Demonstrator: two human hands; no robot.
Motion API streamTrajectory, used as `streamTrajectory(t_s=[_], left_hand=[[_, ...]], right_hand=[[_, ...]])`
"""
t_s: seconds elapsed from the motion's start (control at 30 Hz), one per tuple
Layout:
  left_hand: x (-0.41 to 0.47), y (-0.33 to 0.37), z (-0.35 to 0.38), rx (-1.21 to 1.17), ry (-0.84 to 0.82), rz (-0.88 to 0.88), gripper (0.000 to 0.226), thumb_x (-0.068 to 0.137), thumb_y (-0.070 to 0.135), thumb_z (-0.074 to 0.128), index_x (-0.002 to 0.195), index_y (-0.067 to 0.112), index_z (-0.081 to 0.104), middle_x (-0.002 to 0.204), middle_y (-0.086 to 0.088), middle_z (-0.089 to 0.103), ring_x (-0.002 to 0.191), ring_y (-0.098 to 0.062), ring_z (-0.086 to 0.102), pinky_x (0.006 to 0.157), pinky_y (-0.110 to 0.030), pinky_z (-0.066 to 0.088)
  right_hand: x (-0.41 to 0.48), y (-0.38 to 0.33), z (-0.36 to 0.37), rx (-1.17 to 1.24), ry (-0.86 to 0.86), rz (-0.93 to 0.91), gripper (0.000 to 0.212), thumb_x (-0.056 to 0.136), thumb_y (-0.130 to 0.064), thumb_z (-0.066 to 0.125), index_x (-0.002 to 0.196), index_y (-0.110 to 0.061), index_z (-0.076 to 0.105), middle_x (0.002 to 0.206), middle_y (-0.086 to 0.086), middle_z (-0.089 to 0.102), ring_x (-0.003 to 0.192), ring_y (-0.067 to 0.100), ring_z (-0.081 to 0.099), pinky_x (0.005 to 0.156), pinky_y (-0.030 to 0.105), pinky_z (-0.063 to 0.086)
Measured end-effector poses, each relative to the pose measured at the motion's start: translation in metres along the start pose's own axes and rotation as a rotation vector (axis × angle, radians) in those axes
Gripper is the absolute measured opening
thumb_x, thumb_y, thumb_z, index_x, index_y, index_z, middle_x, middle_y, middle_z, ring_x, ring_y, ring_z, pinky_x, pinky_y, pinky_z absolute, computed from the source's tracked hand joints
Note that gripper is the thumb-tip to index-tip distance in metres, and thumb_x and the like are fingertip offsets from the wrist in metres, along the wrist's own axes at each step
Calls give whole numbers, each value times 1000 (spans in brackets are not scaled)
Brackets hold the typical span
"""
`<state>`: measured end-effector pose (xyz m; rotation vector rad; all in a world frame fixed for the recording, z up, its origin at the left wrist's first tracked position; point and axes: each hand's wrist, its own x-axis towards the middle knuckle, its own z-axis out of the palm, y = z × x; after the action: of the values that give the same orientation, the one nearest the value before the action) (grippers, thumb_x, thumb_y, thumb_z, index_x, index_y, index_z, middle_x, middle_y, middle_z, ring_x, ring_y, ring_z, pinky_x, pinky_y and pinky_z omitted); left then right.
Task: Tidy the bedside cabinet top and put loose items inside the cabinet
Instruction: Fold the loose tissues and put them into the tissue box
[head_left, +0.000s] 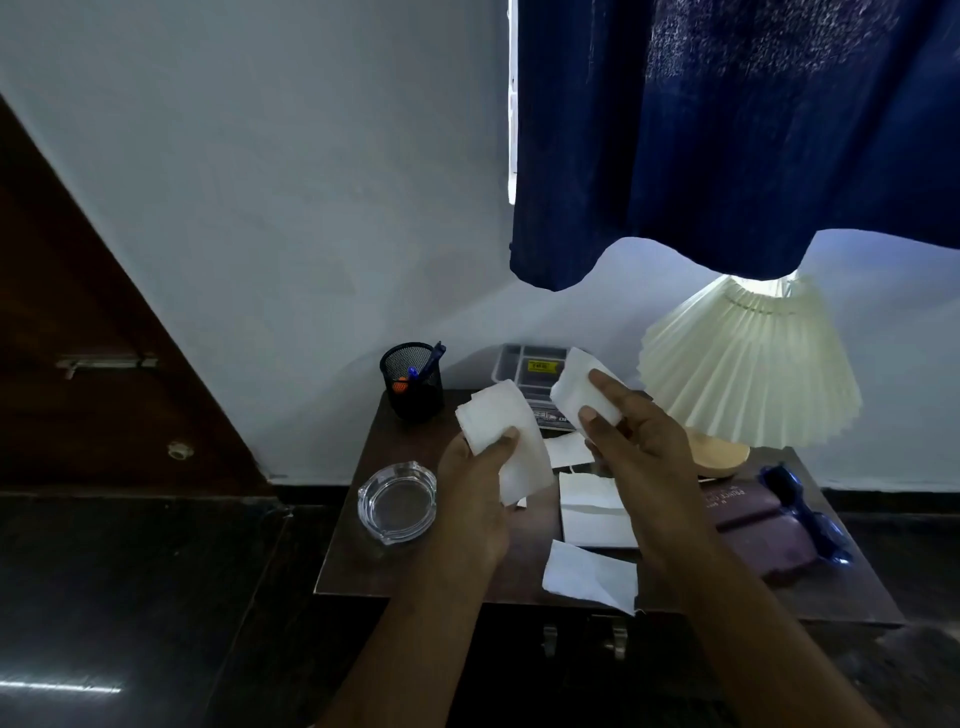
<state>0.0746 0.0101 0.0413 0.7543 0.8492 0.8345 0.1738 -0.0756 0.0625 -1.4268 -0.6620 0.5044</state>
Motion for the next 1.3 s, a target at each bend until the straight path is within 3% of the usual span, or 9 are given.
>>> streamTrajectory(t_s=[0.1,0.33,0.47,0.57,0.73,0.83,0.97,1.1,1.3], left_hand=[[-3,1,2,9,-13,-47,15,90,9,57,103,14,62,92,-3,66,85,-19,61,62,-29,49],[-12,6,11,-355,-77,-211,40,99,39,38,103,7,62,72,-10,73,65,-21,69,50,-28,58],[-10,11,9,-346,-72,-199,52,94,56,34,106,12,60,95,-15,67,88,-29,63,79,-44,53],[-12,10,11,-338,-58,-241,54,92,52,41,124,10,53,110,-17,63,97,-31,61,84,-43,51],[-10,4,11,-288,-6,-155,32,95,24,51,125,13,50,103,-11,64,86,-25,64,57,-33,59],[-9,5,11,-238,18,-87,24,95,15,50,120,15,52,89,-5,65,76,-21,64,56,-34,59],[-10,4,11,-193,39,-73,29,96,20,49,125,19,51,103,-4,62,84,-19,59,67,-34,53],[-6,3,13,-154,73,-95,42,95,33,49,134,19,44,127,-9,55,93,-22,57,65,-30,49],[-9,6,13,-243,-9,-187,53,90,56,43,125,18,53,103,-10,64,83,-26,62,68,-35,51]], right_hand=[[-4,-7,3,93,-60,-38,34,88,-14,61,118,-27,65,100,-18,67,86,-4,62,69,15,51],[-15,10,27,16,-174,39,43,86,-3,62,125,-23,59,111,7,64,90,11,63,78,18,55],[-20,16,34,-260,-128,7,49,87,-12,63,134,-20,50,112,1,62,90,12,62,80,23,53],[-23,17,40,-287,-137,11,52,88,-15,62,138,-20,46,116,2,62,95,18,63,91,37,52],[-27,15,38,-461,-68,-151,40,91,-22,57,130,-20,54,121,-2,63,102,13,61,91,27,48],[-26,11,31,-617,-115,-208,40,93,-38,50,132,-30,48,90,-15,62,84,8,62,76,24,45],[-17,11,21,-714,-69,-155,39,94,-44,43,131,-31,46,48,-11,43,66,10,52,66,27,38],[-12,9,13,-728,-152,-31,33,96,-46,35,116,-30,56,73,-7,60,86,21,63,78,32,44],[-21,17,26,-583,-298,128,41,98,-47,26,93,-16,53,89,5,64,82,22,58,81,41,49]])
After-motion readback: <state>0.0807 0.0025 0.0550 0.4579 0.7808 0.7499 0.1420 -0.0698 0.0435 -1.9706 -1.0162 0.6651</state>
